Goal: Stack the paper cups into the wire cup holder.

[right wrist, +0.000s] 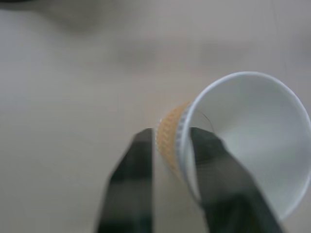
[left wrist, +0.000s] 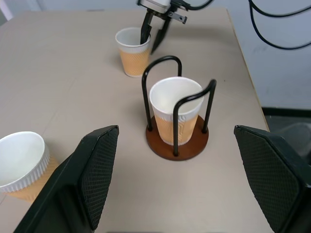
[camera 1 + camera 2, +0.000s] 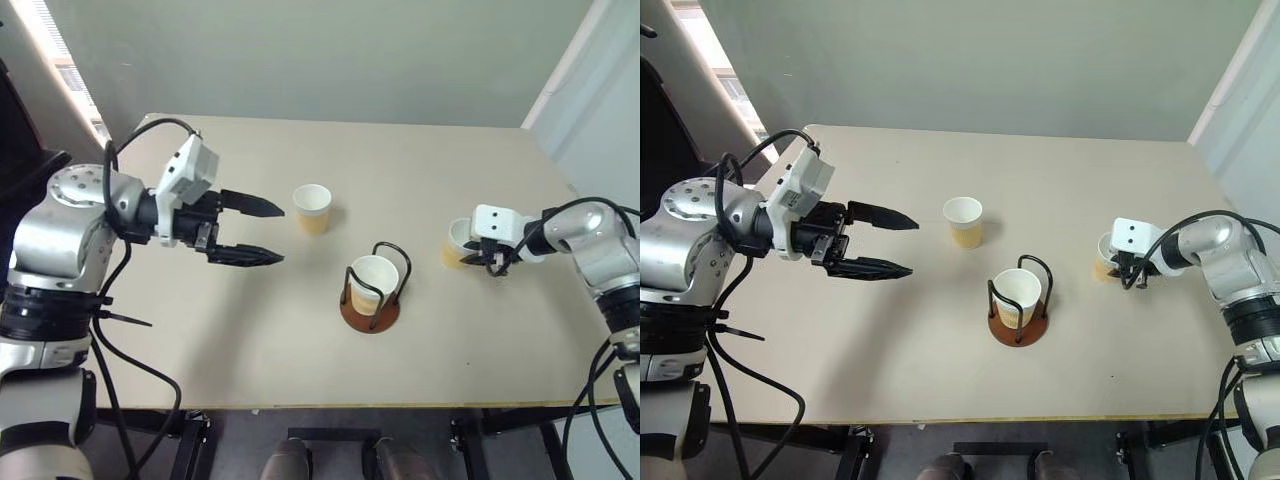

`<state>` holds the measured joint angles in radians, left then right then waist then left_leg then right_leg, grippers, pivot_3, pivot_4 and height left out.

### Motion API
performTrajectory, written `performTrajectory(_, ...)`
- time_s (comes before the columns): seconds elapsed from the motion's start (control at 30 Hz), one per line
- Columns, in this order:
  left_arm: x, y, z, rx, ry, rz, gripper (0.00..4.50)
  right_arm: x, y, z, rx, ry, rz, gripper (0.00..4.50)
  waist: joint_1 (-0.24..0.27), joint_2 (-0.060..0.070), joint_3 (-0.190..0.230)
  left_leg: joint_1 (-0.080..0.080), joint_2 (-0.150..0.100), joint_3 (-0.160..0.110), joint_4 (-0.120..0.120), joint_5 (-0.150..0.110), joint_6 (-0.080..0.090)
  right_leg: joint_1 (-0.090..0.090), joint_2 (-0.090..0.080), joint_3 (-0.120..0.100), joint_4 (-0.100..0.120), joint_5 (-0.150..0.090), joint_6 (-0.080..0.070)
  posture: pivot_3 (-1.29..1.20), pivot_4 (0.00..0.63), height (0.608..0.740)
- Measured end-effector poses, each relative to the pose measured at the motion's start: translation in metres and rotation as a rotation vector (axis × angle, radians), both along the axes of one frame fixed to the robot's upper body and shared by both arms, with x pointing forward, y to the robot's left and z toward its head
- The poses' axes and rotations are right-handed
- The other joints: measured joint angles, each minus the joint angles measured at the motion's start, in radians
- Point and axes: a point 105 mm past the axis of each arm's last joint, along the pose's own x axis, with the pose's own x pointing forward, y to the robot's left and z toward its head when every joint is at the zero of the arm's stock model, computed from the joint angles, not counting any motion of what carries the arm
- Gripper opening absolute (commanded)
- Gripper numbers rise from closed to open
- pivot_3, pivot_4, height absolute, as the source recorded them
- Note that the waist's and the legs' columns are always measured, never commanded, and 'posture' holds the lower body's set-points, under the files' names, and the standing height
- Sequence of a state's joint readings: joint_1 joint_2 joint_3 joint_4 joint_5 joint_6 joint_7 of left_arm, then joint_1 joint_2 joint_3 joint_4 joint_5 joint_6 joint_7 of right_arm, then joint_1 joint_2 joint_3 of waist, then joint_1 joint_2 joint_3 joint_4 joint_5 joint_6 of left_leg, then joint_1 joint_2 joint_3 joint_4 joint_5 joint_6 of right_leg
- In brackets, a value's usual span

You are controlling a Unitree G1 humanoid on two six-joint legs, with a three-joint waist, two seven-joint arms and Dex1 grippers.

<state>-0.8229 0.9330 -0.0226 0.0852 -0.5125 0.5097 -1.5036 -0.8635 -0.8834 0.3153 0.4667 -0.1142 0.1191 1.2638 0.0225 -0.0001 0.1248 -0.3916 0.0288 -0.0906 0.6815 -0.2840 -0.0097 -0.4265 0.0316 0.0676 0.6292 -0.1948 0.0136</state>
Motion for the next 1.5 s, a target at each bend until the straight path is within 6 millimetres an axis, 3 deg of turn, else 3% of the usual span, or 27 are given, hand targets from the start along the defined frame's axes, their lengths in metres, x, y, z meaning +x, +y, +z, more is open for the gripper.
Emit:
performTrajectory(0.2, 0.002, -0.003, 0.009, 0.016, -0.054, -0.050, 4.09, -0.001, 0.008, 0.010, 0.010, 0.045, 0.044, 0.04, -0.002, 0.001, 0.000, 0.000, 0.000, 0.000, -0.001, 0.000, 0.000, -0.001, 0.000, 0.000, 0.000, 0.000, -0.001, 0.00, 0.150, 0.740)
performTrajectory(0.33, 0.001, -0.003, 0.009, 0.018, -0.050, -0.060, 4.09, -0.013, 0.014, 0.025, 0.054, 0.085, 0.090, 0.04, -0.002, 0.001, 0.000, -0.001, 0.000, 0.000, -0.004, 0.001, -0.001, -0.003, 0.000, 0.000, -0.001, -0.001, -0.003, 0.00, 0.150, 0.740)
performTrajectory(0.47, 0.000, -0.001, 0.002, 0.015, -0.027, -0.059, 4.09, -0.037, 0.035, 0.066, 0.083, 0.053, 0.199, 0.04, -0.006, 0.001, 0.001, -0.003, 0.000, 0.001, -0.008, 0.007, -0.012, -0.006, 0.000, 0.000, -0.001, -0.002, -0.004, 0.00, 0.150, 0.740)
performTrajectory(0.57, -0.001, 0.000, -0.003, 0.013, -0.009, -0.062, 4.09, -0.066, 0.066, 0.109, 0.108, -0.021, 0.327, 0.04, -0.010, 0.001, 0.001, -0.004, 0.001, 0.001, -0.011, 0.007, -0.013, -0.007, 0.001, -0.001, -0.001, -0.004, -0.006, 0.00, 0.150, 0.740)
performTrajectory(0.63, -0.003, -0.002, -0.002, 0.011, -0.011, -0.071, 4.09, -0.086, 0.085, 0.122, 0.117, -0.039, 0.399, 0.04, -0.011, 0.001, 0.001, -0.004, 0.001, 0.000, -0.011, 0.007, -0.013, -0.007, 0.001, -0.001, -0.001, -0.004, -0.007, 0.00, 0.150, 0.740)
performTrajectory(0.83, -0.007, -0.010, -0.005, -0.001, 0.008, -0.112, 4.09, -0.109, 0.117, 0.111, 0.123, 0.016, 0.502, 0.04, -0.011, 0.001, 0.001, -0.004, 0.001, 0.000, -0.007, 0.007, -0.012, -0.007, 0.001, -0.001, 0.001, -0.004, -0.006, 0.00, 0.150, 0.740)
performTrajectory(1.1, -0.008, -0.016, -0.008, 0.004, 0.014, -0.136, 4.09, -0.108, 0.141, 0.102, 0.133, 0.021, 0.569, 0.04, -0.013, 0.001, 0.001, -0.003, 0.001, -0.001, -0.007, 0.007, -0.009, -0.008, 0.001, -0.002, 0.005, -0.004, -0.006, 0.00, 0.150, 0.740)
performTrajectory(1.5, -0.008, -0.015, -0.008, 0.009, 0.017, -0.133, 4.09, -0.101, 0.142, 0.081, 0.080, 0.034, 0.610, 0.04, -0.013, 0.001, 0.001, -0.003, 0.001, -0.001, -0.007, 0.007, -0.010, -0.008, 0.001, -0.002, 0.005, -0.004, -0.006, 0.00, 0.150, 0.740)
